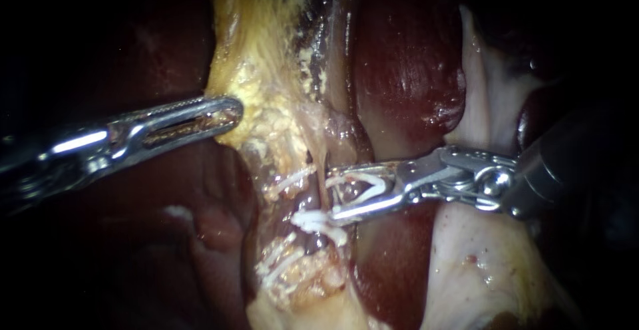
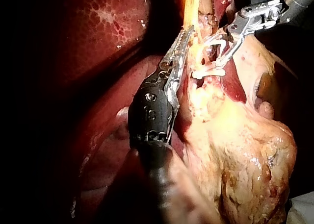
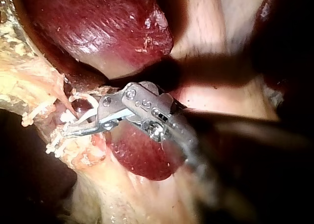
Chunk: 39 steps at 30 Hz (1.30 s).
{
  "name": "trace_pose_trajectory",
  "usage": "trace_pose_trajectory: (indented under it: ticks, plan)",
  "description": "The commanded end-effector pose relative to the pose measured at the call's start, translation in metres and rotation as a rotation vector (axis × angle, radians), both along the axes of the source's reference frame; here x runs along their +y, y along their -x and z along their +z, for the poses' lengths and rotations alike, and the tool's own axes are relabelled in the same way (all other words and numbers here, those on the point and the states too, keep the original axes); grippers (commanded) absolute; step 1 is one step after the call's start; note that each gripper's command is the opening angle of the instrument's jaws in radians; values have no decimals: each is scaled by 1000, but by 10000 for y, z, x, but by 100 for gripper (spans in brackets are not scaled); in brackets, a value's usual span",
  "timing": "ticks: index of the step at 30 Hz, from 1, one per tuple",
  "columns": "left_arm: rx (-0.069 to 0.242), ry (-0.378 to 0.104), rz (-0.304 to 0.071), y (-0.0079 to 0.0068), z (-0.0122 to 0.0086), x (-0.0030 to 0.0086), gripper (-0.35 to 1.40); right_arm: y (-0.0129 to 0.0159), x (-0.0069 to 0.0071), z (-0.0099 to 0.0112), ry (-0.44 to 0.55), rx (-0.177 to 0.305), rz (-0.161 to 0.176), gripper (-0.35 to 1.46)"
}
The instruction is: Clipping third clip right tube
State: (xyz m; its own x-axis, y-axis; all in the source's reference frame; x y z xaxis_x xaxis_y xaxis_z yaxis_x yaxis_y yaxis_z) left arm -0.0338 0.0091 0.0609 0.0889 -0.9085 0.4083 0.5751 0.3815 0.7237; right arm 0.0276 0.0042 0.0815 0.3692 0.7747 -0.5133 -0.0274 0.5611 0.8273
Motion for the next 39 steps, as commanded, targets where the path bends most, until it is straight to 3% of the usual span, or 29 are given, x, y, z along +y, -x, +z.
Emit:
trace_pose_trajectory:
  ticks: [1,6,11,20,23,31,39]
  plan:
    - [0,0,0,0,0,0,-35,-4,-3,0,1,0,-2,58]
    - [0,0,0,-1,0,0,-35,-15,-7,2,-37,31,-32,58]
    - [0,0,1,-2,0,0,-35,-8,-7,-11,-163,168,-30,56]
    - [-1,0,3,-5,2,1,-35,-7,-10,-36,-240,283,-87,53]
    - [-2,0,3,-5,2,1,-35,-12,-13,-40,-260,313,-90,52]
    - [-2,0,3,-5,3,2,-35,-28,-4,-45,-322,372,-43,51]
    - [-1,0,3,-3,4,2,-35,-30,30,-53,-340,376,45,51]
